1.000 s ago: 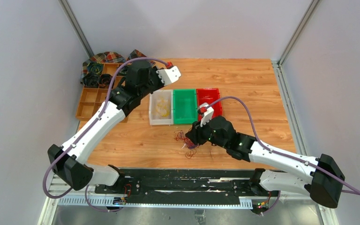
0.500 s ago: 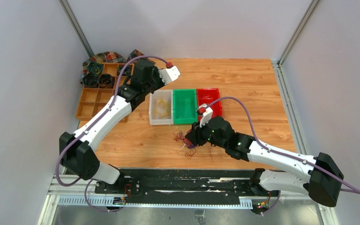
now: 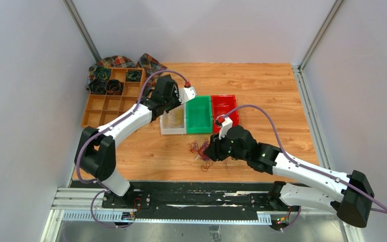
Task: Untangle the cables
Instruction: Place the cable in the bin.
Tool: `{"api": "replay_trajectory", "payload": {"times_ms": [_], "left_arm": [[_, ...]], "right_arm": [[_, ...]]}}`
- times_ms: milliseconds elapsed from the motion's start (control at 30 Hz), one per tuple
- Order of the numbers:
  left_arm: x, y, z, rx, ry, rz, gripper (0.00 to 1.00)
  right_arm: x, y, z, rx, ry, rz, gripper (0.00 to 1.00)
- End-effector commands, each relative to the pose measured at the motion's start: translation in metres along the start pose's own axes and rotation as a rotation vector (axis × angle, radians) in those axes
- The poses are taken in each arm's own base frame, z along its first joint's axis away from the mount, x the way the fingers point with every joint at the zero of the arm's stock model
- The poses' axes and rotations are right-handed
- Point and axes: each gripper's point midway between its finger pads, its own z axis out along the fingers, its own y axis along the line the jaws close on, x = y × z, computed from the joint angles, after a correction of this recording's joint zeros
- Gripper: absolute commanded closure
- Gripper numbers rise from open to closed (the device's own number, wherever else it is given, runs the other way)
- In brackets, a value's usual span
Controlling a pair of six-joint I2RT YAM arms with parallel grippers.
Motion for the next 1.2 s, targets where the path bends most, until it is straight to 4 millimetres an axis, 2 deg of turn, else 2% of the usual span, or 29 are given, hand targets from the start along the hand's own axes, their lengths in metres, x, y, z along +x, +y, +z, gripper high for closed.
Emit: {"api": "replay_trajectory", "payload": {"times_ms": [0,133,367,433,500,633,667,800,867,1033,1167], "left_arm": [[0.010,-0.015,0.020,0.028,0.003,-0.028,1.00],[0.032,-0.036,0.034,0.079,0.070,-0.022,1.00],[0.052,-0.060,0.047,0.143,0.111,-0.036,1.00],[0.054,-0.066,0.049,0.164,0.131,-0.066,1.00],[0.048,-0.064,0.046,0.177,0.126,-0.085,0.98],[0.027,-0.052,0.026,0.229,0.065,-0.118,0.77],[0.021,-0.052,0.018,0.267,0.053,-0.117,0.68],[0.005,-0.062,-0.016,0.438,0.020,-0.111,0.19],[-0.002,-0.063,-0.030,0.461,-0.012,-0.099,0.01],[-0.022,-0.055,-0.068,0.486,-0.082,-0.063,0.02],[-0.046,-0.049,-0.098,0.515,-0.149,-0.114,0.02]], "right_arm": [[-0.001,-0.002,-0.006,0.017,0.041,0.029,0.66],[-0.005,-0.007,-0.005,0.042,0.019,0.042,0.66],[-0.015,-0.014,0.002,0.063,-0.064,0.073,0.65],[-0.019,-0.017,0.004,0.072,-0.067,0.073,0.65],[-0.023,-0.018,0.005,0.076,-0.073,0.074,0.65],[-0.027,-0.021,0.005,0.075,-0.090,0.083,0.65],[-0.028,-0.021,0.005,0.074,-0.095,0.085,0.65],[-0.030,-0.022,0.004,0.071,-0.113,0.094,0.65],[-0.033,-0.020,0.005,0.062,-0.118,0.098,0.65],[-0.039,-0.015,0.007,0.040,-0.116,0.092,0.65],[-0.047,-0.008,0.006,0.015,-0.133,0.082,0.64]]}}
